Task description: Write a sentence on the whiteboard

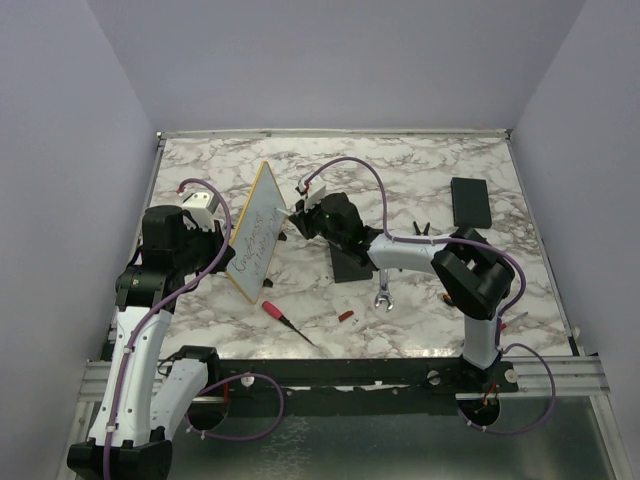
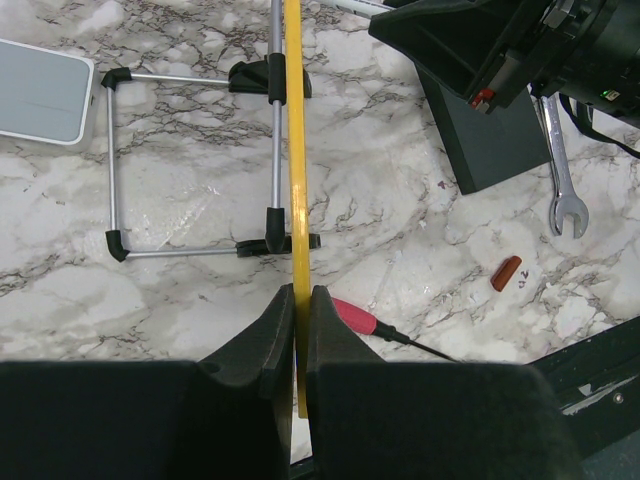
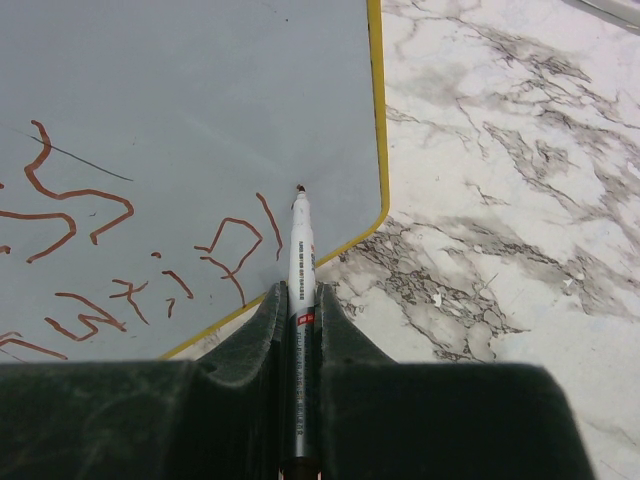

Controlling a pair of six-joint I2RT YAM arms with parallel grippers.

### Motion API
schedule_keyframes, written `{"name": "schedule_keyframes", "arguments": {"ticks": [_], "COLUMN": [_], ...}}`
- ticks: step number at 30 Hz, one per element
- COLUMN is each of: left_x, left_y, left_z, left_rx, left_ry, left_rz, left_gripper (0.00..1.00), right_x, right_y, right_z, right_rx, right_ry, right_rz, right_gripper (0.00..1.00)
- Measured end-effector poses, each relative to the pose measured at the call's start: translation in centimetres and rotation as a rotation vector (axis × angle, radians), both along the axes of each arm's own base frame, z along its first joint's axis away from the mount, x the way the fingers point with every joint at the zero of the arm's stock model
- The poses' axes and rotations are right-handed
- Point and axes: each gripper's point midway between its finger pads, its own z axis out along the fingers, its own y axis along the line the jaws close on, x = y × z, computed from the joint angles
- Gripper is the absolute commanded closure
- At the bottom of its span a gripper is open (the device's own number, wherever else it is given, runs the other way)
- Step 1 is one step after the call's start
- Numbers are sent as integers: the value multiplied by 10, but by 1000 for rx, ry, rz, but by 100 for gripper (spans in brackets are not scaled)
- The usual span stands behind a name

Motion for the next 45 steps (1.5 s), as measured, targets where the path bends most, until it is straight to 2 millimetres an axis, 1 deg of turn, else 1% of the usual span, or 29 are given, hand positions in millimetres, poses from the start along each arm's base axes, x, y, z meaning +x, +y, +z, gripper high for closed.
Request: {"name": "schedule_keyframes", "arguments": {"ticks": [5,10,16,21,27,38,45], "left_x": [0,0,0,0,0,0,0], "left_y": [0,0,-1,-1,-1,-1,-1], "left_z": [0,0,0,0,0,0,0], "left_rx": [0,0,0,0,0,0,0], "left_ry": [0,-1,-1,-1,-1,-1,-1], "left_rz": [0,-1,-3,-3,-3,-3,-3], "left_gripper": [100,100,100,100,100,100,100], "right_x": [1,0,9,14,11,4,5], "right_y": [-2,-14,-27,-32,-28,-17,-13], "right_z": [0,-2,0,-1,-2,-21,-21], "right_rx": [-3,-15,-11,-6,3,-19,-16], "right_ry": [-2,1,4,11,25,71,72], "right_rz": [-12,-42,-73,-86,-59,9,18], "right_gripper": [99,99,99,99,99,99,100]}}
